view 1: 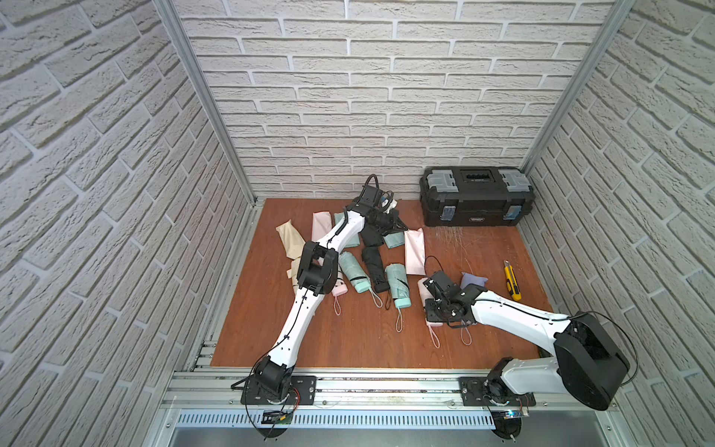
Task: Take umbrellas out of sleeves
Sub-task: Take out the umbrella from the umbrella sleeve.
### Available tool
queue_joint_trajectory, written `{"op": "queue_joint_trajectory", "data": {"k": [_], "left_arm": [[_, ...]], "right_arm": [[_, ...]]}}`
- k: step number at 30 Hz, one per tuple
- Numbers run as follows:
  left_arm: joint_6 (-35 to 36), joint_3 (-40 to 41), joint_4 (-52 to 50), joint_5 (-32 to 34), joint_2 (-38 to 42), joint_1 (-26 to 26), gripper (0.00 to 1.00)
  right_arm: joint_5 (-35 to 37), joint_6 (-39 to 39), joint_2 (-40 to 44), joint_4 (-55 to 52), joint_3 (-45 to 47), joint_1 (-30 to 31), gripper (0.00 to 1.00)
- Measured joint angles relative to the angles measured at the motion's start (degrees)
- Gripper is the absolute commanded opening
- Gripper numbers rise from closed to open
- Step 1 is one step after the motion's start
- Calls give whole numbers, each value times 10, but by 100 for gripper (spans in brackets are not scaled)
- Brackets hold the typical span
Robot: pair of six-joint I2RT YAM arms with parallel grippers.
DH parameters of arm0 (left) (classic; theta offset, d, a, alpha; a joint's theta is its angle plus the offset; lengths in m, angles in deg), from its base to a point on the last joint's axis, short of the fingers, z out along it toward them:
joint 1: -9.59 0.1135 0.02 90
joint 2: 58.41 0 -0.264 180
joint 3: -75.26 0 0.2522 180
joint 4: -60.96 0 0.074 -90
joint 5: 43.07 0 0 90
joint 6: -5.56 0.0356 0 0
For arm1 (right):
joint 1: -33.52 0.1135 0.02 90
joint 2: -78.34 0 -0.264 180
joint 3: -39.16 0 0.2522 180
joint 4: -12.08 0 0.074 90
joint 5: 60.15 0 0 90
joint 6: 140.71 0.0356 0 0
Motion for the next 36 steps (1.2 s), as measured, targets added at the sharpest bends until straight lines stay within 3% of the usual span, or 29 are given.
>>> {"op": "queue_joint_trajectory", "data": {"k": [11, 17, 24, 36], "left_arm": [[-64, -58, 61, 6, -41, 1, 0], [-112, -127, 115, 41, -87, 7, 0], [-140, -135, 153, 73, -108, 27, 0], [-167, -159, 177, 71, -127, 38, 67]], "right_arm": [[13, 0, -15, -38, -30, 0, 34], [14, 0, -24, -43, -40, 0, 34], [18, -3, -26, -52, -50, -1, 34], [25, -10, -80, -58, -132, -5, 34]]}}
